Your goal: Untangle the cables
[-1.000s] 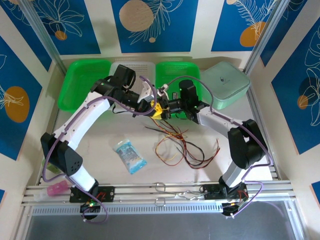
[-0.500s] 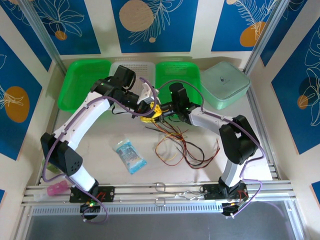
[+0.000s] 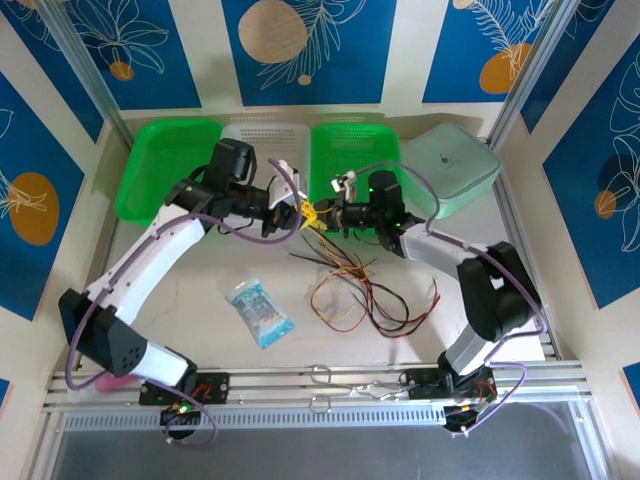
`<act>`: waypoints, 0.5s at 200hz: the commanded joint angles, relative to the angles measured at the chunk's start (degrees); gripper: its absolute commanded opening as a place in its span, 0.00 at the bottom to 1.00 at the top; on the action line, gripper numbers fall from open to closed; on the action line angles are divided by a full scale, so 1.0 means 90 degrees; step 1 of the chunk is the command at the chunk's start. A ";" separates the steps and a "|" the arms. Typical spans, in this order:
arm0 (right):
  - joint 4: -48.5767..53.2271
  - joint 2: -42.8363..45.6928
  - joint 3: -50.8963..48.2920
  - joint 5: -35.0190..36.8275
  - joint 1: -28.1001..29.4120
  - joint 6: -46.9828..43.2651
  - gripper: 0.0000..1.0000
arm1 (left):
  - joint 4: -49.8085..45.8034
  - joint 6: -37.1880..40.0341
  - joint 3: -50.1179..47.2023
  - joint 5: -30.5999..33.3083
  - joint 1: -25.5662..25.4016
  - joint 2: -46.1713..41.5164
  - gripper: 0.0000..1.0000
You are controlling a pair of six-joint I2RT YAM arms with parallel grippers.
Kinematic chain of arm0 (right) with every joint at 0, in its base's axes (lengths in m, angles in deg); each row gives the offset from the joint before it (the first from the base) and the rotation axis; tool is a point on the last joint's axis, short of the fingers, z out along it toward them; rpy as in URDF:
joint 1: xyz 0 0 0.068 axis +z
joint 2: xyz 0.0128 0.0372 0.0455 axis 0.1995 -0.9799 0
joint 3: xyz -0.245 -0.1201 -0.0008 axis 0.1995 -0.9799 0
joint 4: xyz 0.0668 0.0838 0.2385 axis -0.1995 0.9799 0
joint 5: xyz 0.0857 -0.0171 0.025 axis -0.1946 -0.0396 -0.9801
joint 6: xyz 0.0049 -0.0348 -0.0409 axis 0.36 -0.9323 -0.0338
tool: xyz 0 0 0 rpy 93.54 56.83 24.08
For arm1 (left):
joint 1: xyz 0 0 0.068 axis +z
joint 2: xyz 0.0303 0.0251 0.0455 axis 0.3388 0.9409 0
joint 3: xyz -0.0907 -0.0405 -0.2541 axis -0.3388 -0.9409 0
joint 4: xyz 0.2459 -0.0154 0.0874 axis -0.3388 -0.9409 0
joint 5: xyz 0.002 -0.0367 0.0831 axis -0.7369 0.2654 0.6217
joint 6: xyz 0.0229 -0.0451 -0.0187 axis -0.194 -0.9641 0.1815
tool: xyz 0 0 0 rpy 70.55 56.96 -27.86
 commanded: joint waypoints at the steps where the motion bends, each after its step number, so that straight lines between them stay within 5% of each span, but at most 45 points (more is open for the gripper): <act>1: 0.0381 0.0812 0.0079 0.1168 -0.0130 -0.0522 0.00 | 0.1897 -0.1264 -0.0189 0.0540 0.0062 -0.0410 0.00; 100: 0.2348 0.2509 0.1575 0.3220 -0.0347 -0.2482 0.00 | 0.4842 -0.4308 0.0900 0.1044 -0.0012 -0.0135 0.00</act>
